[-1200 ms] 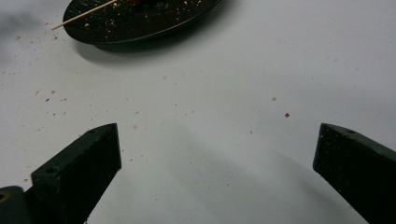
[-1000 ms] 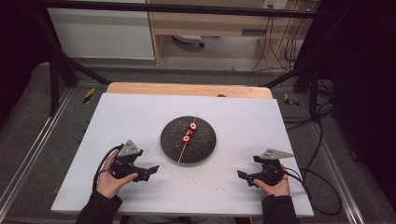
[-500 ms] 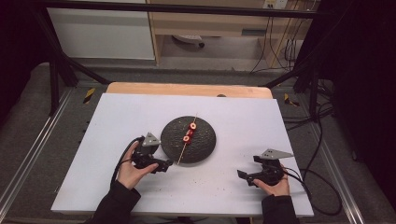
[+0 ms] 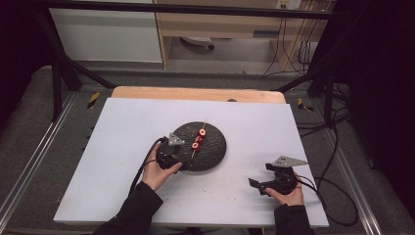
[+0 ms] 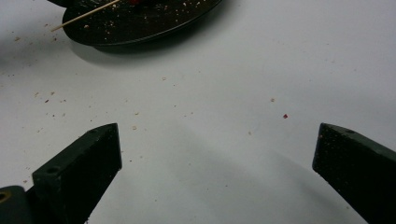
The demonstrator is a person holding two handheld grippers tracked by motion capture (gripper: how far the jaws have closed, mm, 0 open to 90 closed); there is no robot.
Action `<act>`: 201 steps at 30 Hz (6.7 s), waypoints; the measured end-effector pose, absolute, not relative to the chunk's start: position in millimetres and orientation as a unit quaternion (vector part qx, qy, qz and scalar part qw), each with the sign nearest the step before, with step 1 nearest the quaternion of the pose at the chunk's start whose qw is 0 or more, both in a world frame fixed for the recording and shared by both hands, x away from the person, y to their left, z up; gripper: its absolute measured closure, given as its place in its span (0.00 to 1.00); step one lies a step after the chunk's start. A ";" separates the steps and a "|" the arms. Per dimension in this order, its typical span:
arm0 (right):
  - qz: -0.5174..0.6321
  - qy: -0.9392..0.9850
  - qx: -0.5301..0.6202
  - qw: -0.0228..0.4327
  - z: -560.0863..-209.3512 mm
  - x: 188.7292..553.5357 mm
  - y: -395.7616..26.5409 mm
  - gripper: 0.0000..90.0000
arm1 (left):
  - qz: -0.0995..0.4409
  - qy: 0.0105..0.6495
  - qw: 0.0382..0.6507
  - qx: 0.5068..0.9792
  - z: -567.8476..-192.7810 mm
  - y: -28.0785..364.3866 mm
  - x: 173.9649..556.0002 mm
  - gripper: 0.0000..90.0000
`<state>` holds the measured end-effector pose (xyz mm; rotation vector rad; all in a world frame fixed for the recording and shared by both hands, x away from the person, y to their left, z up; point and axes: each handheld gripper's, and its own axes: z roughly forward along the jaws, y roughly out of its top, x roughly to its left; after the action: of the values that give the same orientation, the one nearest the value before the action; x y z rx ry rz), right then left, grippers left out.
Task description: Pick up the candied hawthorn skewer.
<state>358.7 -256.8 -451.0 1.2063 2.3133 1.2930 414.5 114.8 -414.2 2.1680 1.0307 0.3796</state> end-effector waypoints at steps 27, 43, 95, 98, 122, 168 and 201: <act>0.444 0.788 0.411 0.113 -450.1 359.1 -257.4 0.02 | 0.152 0.451 0.283 0.833 -425.8 82.3 427.4 0.92; 0.441 0.790 0.411 0.114 -451.0 359.1 -256.8 0.03 | 0.151 0.455 0.310 0.821 -423.3 94.3 421.0 0.98; 0.537 0.754 0.376 0.042 -403.8 380.2 -142.1 0.11 | 0.145 0.335 0.489 0.792 -429.1 178.2 319.4 0.98; 0.547 0.745 0.381 0.027 -403.2 384.2 -137.3 0.16 | 0.144 0.327 0.490 0.795 -429.7 174.4 316.8 0.98; 0.581 0.724 0.368 -0.055 -409.8 392.2 -131.1 0.68 | 0.137 0.297 0.493 0.806 -431.1 157.3 305.3 0.98; 0.618 0.671 0.406 -0.054 -372.6 413.9 -163.2 0.77 | 0.157 0.277 0.510 0.799 -433.3 190.9 295.8 0.98; 0.468 0.749 0.468 -0.008 -445.0 470.0 -106.7 0.78 | 0.170 0.357 0.492 0.775 -433.8 212.1 312.9 0.98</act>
<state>470.0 -106.7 -445.0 1.4791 2.3656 1.4781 312.9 212.1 -433.8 1.8819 0.8673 0.4134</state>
